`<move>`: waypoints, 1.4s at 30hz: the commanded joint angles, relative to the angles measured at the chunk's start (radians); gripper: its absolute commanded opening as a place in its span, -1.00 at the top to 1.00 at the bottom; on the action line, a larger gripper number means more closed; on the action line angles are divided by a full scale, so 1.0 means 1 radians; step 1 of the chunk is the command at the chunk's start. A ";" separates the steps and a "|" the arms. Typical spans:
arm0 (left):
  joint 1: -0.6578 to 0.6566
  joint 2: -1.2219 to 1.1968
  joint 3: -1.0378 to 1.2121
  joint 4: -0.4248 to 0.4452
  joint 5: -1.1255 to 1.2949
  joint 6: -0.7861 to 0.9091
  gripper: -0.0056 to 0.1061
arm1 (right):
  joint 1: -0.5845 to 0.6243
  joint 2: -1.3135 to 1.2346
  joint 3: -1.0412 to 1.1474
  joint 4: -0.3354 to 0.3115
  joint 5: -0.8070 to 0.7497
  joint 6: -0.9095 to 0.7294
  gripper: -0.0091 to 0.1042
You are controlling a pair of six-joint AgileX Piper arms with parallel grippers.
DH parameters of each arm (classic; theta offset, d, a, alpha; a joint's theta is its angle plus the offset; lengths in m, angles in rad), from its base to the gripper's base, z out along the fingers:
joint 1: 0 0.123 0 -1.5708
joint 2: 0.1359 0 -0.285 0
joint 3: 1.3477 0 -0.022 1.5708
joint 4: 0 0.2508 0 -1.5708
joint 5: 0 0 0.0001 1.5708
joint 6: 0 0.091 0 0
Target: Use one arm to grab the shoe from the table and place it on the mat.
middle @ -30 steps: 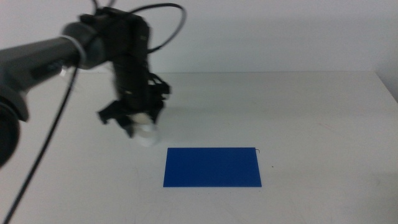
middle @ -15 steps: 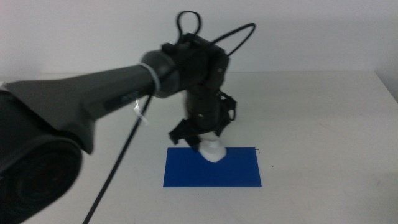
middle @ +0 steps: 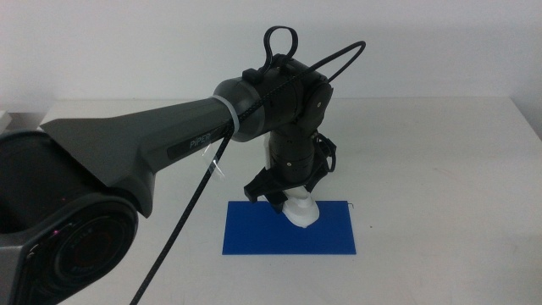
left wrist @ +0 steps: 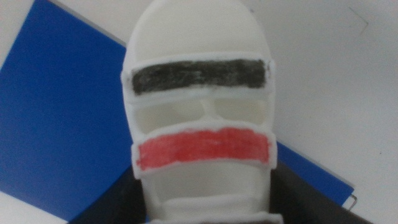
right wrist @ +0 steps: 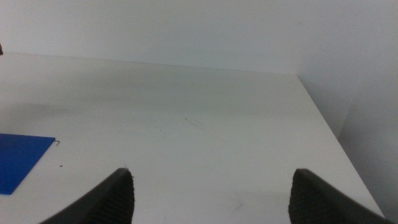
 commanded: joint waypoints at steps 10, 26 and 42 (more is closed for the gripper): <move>-0.003 -0.070 -0.033 0.106 -0.013 -0.005 0.93 | 0.001 -0.026 0.005 -0.009 -0.076 -0.008 -0.30; -0.003 -0.070 -0.033 0.023 -0.009 -0.494 0.93 | 0.001 -0.026 0.005 -0.009 -0.076 -0.008 -0.30; -0.003 -0.068 -0.033 -0.067 0.063 -0.827 0.93 | 0.001 -0.026 0.005 -0.009 -0.076 -0.008 -0.30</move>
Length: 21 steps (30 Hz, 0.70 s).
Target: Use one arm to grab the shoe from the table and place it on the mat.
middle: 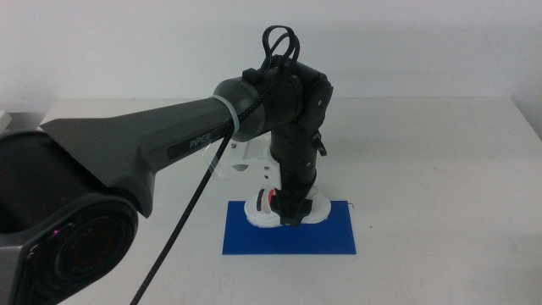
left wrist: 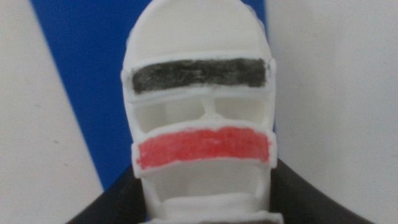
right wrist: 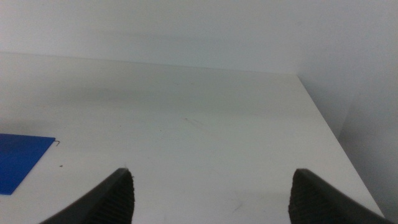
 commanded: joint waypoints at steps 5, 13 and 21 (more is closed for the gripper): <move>-0.003 -0.047 -0.033 -0.004 0.029 -0.024 0.93 | 0.001 -0.026 0.005 -0.009 -0.076 -0.008 -0.30; -0.003 -0.018 -0.033 -0.007 -0.018 -0.024 0.93 | 0.001 -0.026 0.005 -0.009 -0.076 -0.008 -0.30; -0.003 -0.018 -0.033 -0.017 -0.016 -0.024 -0.29 | 0.001 -0.026 0.005 -0.009 -0.076 -0.008 -0.30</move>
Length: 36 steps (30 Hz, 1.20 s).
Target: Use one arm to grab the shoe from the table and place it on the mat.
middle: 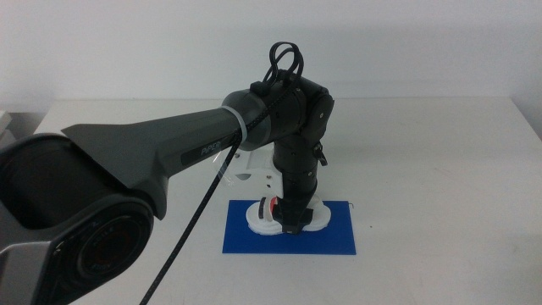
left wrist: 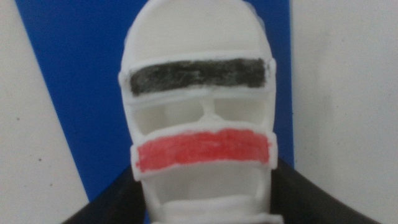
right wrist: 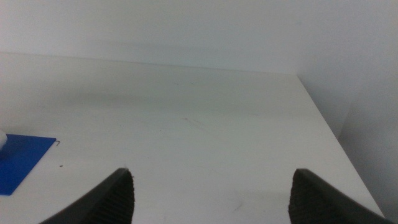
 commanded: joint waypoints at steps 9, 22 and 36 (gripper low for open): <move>-0.003 -0.095 -0.042 -0.011 0.091 -0.024 -0.78 | 0.001 -0.026 0.005 -0.009 -0.076 -0.008 -0.30; -0.004 -0.326 -0.121 0.294 0.168 0.376 -0.78 | 0.001 -0.026 0.005 -0.009 -0.076 -0.008 -0.30; -0.003 -0.456 -0.121 0.836 0.168 1.701 -0.78 | 0.001 -0.026 0.005 -0.009 -0.076 -0.008 -0.30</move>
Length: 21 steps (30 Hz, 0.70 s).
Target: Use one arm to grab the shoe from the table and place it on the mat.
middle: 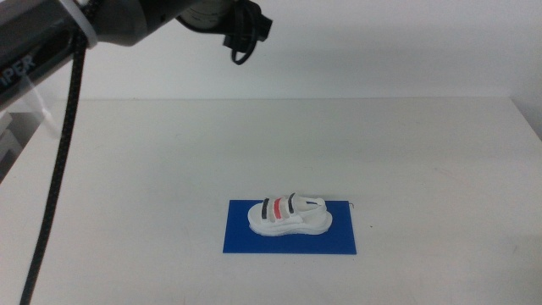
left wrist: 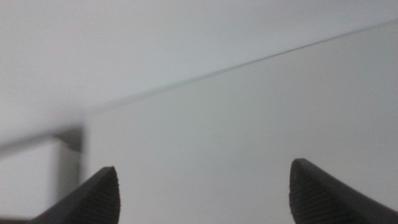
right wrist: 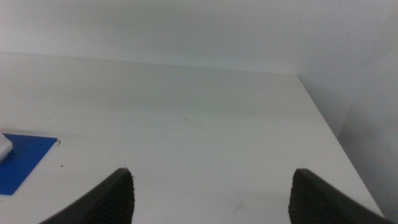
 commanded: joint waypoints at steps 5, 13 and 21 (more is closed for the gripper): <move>0.031 -0.144 0.023 0.090 0.028 0.064 -0.78 | 0.001 -0.026 0.005 -0.009 -0.076 -0.008 -0.30; 0.212 -0.425 0.323 -0.220 -0.291 0.081 -0.78 | 0.001 -0.026 0.005 -0.009 -0.076 -0.008 -0.30; 0.420 -0.816 0.807 -0.340 -0.692 0.068 -0.78 | 0.001 -0.026 0.005 -0.009 -0.076 -0.008 -0.30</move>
